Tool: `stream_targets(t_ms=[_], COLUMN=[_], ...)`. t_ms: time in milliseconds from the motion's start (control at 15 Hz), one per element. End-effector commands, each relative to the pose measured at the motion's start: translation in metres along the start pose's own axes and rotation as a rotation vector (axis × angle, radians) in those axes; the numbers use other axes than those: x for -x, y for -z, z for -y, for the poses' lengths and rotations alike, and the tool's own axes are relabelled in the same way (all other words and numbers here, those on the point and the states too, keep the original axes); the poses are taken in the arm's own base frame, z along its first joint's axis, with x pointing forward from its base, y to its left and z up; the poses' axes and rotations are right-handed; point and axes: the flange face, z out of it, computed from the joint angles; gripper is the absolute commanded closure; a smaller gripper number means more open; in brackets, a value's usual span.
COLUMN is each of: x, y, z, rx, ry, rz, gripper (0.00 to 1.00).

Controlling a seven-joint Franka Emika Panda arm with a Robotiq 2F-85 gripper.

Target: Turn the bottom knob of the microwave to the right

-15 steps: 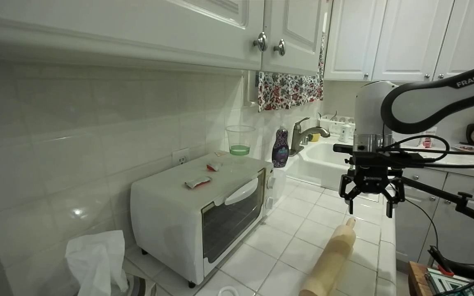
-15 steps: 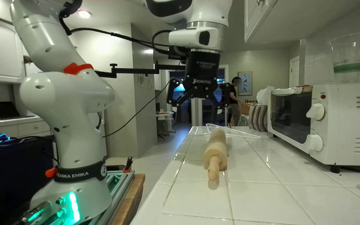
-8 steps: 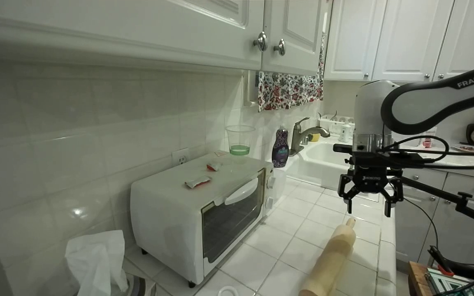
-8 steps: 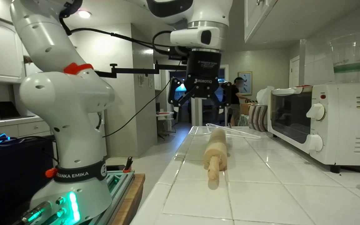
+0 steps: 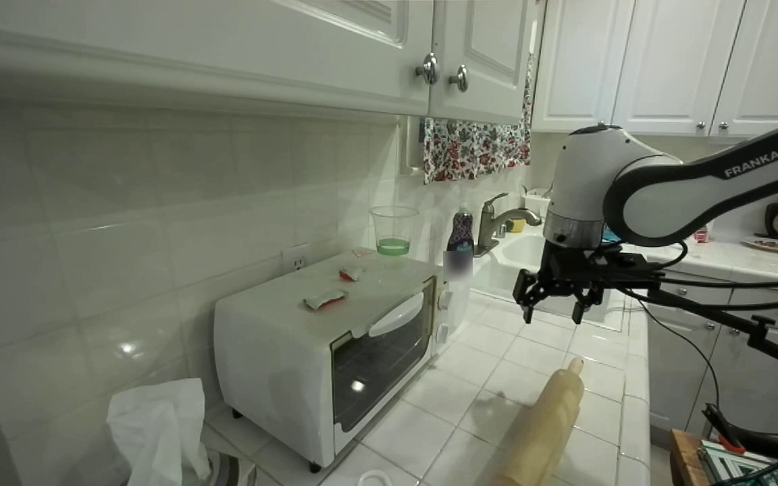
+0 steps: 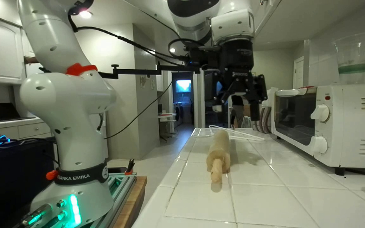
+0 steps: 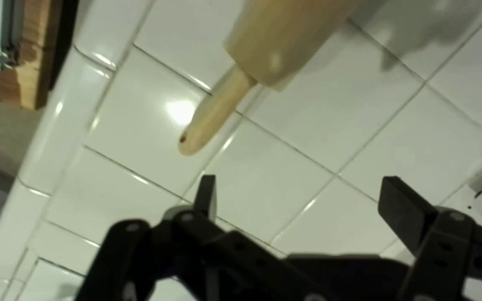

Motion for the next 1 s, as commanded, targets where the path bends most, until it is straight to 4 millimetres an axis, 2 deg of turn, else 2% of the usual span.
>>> stream_targets(t_ms=[0, 200, 267, 467, 933], x=[-0.013, -0.013, -0.007, -0.008, -0.008], y=[-0.002, -0.002, -0.001, -0.005, -0.004], z=[0.035, 0.059, 0.043, 0.054, 0.057], rx=[-0.036, -0.088, -0.074, -0.090, -0.070], ry=[0.155, 0.264, 0.186, 0.228, 0.241], rz=[-0.128, -0.245, -0.195, -0.227, -0.226], gripper=[0.00, 0.00, 0.00, 0.00, 0.00])
